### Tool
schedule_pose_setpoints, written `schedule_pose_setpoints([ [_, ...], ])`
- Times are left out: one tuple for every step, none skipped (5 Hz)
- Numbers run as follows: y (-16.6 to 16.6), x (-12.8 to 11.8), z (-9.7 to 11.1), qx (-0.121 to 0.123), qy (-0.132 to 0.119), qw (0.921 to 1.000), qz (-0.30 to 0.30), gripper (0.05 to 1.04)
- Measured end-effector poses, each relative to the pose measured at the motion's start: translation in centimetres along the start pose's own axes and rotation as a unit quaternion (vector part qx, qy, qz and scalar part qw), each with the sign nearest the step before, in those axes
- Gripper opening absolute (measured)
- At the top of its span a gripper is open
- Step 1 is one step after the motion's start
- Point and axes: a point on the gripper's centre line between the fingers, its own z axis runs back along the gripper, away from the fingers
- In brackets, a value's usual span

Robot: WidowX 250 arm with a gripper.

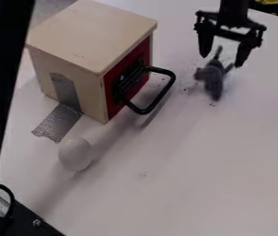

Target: Take the grey object from the drawer and place it on right side of the table.

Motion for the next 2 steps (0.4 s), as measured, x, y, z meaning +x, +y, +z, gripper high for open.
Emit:
schedule_pose_setpoints([
  [0.0, -0.3, 3.9, -0.003, -0.031, 0.9995, -0.001, 0.999],
  [-0.1, -0.9, 6.3, -0.013, -0.042, 0.999, 0.002, 0.999],
])
